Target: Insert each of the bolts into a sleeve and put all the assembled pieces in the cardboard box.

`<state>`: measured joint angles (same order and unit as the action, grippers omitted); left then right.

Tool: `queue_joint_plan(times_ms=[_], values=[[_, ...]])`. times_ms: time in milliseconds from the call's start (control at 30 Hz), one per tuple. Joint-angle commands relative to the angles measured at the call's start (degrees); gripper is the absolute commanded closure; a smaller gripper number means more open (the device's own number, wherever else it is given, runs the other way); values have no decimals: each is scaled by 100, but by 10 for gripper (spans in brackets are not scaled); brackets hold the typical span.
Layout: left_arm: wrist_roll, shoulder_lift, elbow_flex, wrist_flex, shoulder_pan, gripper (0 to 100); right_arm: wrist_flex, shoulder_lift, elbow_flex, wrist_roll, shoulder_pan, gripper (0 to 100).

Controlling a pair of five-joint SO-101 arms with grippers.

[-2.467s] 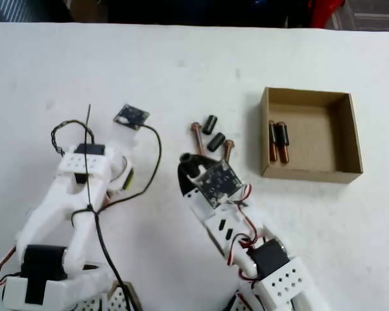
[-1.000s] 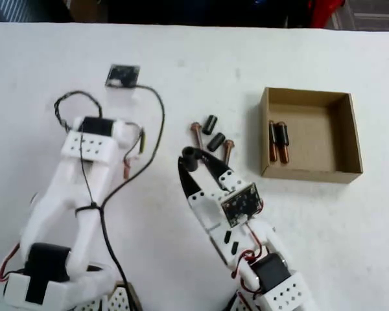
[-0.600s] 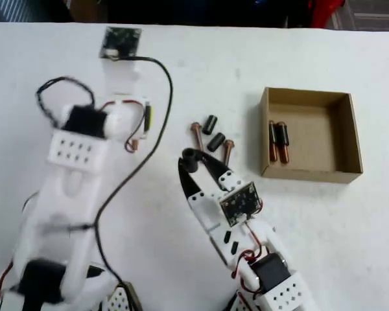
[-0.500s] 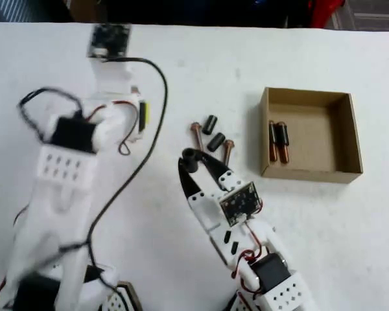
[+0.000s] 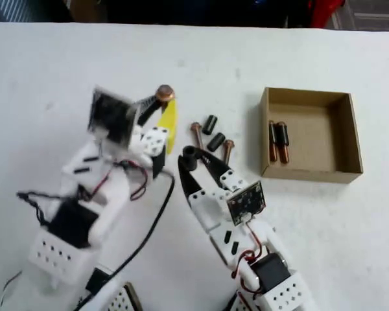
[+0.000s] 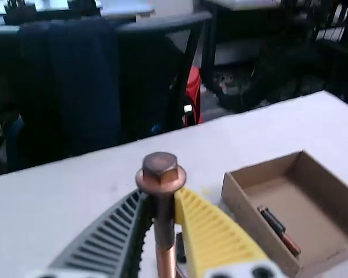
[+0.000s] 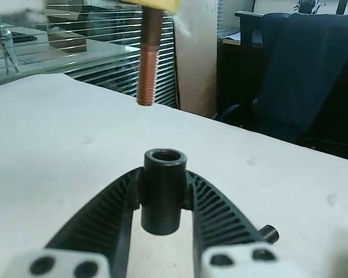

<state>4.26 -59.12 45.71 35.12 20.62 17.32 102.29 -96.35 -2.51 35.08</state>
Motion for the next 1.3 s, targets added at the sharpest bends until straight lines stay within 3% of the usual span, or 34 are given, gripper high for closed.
queue_joint_plan(times_ms=[0, 167, 367, 567, 933, 1267], values=[[-53, -1077, 1073, -1301, 110, 980, -119, 48, -53, 62, -4, 981], [686, -1877, 1662, -1635, 110, 980, -110, 48, -53, 62, -13, 981], [993, -1974, 1662, -1644, 215, 980, -101, 40, -53, 53, -13, 981], [985, -1938, 1231, -1002, 664, 980, -110, 40, -53, 44, -4, 981], [1336, -110, -633, 18, 673, 980, -101, 40, -53, 44, -31, 981], [1354, -13, -185, -26, 716, 980, -101, 40, -53, 44, -40, 981]])
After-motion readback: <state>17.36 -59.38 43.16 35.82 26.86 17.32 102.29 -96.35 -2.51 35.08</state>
